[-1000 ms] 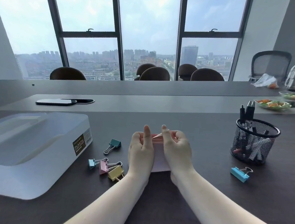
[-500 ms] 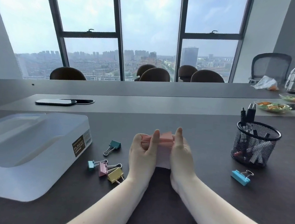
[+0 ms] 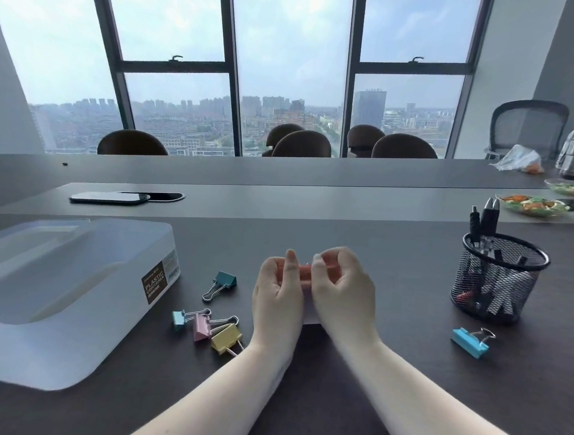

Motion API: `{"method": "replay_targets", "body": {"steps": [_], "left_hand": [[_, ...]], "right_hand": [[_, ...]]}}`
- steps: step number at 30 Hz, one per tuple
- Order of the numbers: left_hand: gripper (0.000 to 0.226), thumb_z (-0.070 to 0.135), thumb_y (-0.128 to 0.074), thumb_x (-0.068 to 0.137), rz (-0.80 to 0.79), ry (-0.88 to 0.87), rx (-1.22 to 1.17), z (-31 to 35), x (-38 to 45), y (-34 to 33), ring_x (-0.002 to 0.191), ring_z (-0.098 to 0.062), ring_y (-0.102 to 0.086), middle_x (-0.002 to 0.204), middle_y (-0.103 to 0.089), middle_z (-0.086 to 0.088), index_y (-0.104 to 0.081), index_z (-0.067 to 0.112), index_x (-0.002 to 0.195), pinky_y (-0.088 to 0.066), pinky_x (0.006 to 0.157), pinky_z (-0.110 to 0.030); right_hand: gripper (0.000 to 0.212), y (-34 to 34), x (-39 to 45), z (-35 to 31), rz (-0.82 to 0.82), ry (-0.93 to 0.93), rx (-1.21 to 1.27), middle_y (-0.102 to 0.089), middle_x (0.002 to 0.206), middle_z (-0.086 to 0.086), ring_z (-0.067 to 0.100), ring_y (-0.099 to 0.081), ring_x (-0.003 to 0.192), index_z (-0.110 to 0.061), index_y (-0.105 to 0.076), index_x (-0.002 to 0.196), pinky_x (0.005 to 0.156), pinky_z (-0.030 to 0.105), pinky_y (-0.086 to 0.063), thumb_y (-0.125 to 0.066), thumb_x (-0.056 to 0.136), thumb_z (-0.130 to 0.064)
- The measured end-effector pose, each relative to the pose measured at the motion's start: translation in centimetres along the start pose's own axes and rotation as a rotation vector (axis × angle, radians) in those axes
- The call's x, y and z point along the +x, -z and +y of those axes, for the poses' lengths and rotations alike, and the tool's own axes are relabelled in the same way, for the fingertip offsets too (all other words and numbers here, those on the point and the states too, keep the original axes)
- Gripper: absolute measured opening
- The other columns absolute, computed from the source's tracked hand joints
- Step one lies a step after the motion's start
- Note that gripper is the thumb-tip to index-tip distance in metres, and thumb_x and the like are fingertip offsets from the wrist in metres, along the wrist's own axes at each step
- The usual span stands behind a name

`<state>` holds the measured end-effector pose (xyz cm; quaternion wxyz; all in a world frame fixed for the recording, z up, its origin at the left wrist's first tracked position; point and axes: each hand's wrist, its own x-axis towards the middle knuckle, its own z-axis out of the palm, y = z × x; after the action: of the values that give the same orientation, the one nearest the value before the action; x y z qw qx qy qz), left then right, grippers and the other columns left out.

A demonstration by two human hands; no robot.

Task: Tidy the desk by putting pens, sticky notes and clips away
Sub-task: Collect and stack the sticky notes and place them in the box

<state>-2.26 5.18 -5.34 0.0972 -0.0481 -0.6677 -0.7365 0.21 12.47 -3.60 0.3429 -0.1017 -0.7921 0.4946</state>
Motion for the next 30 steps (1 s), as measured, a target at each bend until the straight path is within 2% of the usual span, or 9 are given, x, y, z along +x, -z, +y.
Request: {"method": "replay_targets", "body": {"steps": [4,7,13,17,19,21,23,26,30], "left_hand": [[0.039,0.047,-0.044,0.094,0.023,-0.059,0.024,0.0,0.1,-0.1,0.086,-0.030,-0.066,0.086,-0.072,-0.012,-0.057,0.013,0.080,-0.051,0.084,-0.043],[0.040,0.045,-0.042,0.096,0.013,-0.053,0.027,0.0,0.1,-0.2,0.074,-0.021,-0.059,0.077,-0.066,-0.005,-0.052,0.015,0.072,-0.048,0.076,-0.035],[0.032,0.042,-0.044,0.096,-0.015,0.031,0.021,-0.1,0.4,-0.2,0.080,-0.025,-0.063,0.081,-0.067,-0.005,-0.049,0.019,0.073,-0.051,0.076,-0.037],[0.038,0.062,-0.050,0.082,-0.122,0.088,0.023,0.4,0.3,0.4,0.097,-0.023,-0.067,0.101,-0.070,-0.009,-0.053,0.024,0.086,-0.053,0.090,-0.043],[0.036,0.046,-0.063,0.071,-0.247,0.139,0.022,1.1,0.2,1.4,0.099,-0.019,-0.067,0.107,-0.069,-0.009,-0.055,0.023,0.097,-0.053,0.092,-0.039],[0.042,0.018,-0.056,0.063,-0.367,0.136,0.075,0.9,0.2,2.1,0.104,-0.017,-0.064,0.113,-0.068,-0.009,-0.056,0.022,0.105,-0.050,0.095,-0.037],[0.048,0.014,-0.050,0.068,-0.425,0.070,0.221,0.4,-0.1,2.5,0.112,-0.011,-0.061,0.116,-0.068,0.000,-0.059,0.025,0.113,-0.047,0.102,-0.033],[0.030,0.017,-0.049,0.088,-0.371,-0.042,0.341,-0.1,-0.6,2.2,0.114,-0.006,-0.059,0.116,-0.066,0.008,-0.058,0.025,0.115,-0.045,0.103,-0.032],[0.022,0.009,-0.046,0.094,-0.273,-0.061,0.361,1.7,-0.2,2.0,0.102,-0.011,-0.056,0.099,-0.059,0.013,-0.051,0.029,0.100,-0.043,0.082,-0.020]], "right_hand": [[0.012,0.1,0.6,0.5,0.030,-0.113,0.174,-0.062,0.094,-0.005,0.015,-0.059,0.090,-0.014,-0.057,0.100,0.079,0.023,-0.042,-0.048,0.094,-0.018],[0.017,-0.4,0.2,0.7,-0.077,-0.252,0.318,-0.068,0.099,0.000,0.018,-0.063,0.096,-0.021,-0.059,0.098,0.088,0.034,-0.050,-0.043,0.097,-0.027],[0.011,-0.9,0.0,0.8,-0.179,-0.254,0.365,-0.066,0.105,0.004,0.020,-0.063,0.100,-0.027,-0.054,0.097,0.094,0.041,-0.050,-0.043,0.097,-0.027],[0.014,-0.8,0.0,1.1,-0.203,-0.264,0.387,-0.066,0.102,0.007,0.024,-0.064,0.100,-0.030,-0.051,0.087,0.092,0.043,-0.052,-0.043,0.097,-0.033],[0.015,-0.6,0.1,1.3,-0.187,-0.278,0.408,-0.065,0.103,0.010,0.028,-0.063,0.101,-0.028,-0.051,0.086,0.093,0.046,-0.051,-0.043,0.097,-0.034],[0.016,-0.5,0.2,1.3,-0.166,-0.305,0.445,-0.064,0.100,0.008,0.030,-0.063,0.102,-0.027,-0.051,0.087,0.092,0.046,-0.051,-0.042,0.097,-0.035],[0.016,-0.3,0.3,1.2,-0.152,-0.320,0.475,-0.064,0.102,0.010,0.030,-0.062,0.103,-0.026,-0.051,0.088,0.094,0.046,-0.050,-0.042,0.098,-0.034],[0.016,-0.2,-0.1,0.9,-0.170,-0.329,0.539,-0.062,0.109,0.014,0.026,-0.062,0.100,-0.022,-0.052,0.095,0.094,0.042,-0.049,-0.040,0.099,-0.032],[0.019,0.4,-0.2,0.6,-0.196,-0.318,0.574,-0.062,0.114,0.006,0.020,-0.060,0.108,-0.036,-0.052,0.103,0.097,0.041,-0.048,-0.036,0.098,-0.042]]}}
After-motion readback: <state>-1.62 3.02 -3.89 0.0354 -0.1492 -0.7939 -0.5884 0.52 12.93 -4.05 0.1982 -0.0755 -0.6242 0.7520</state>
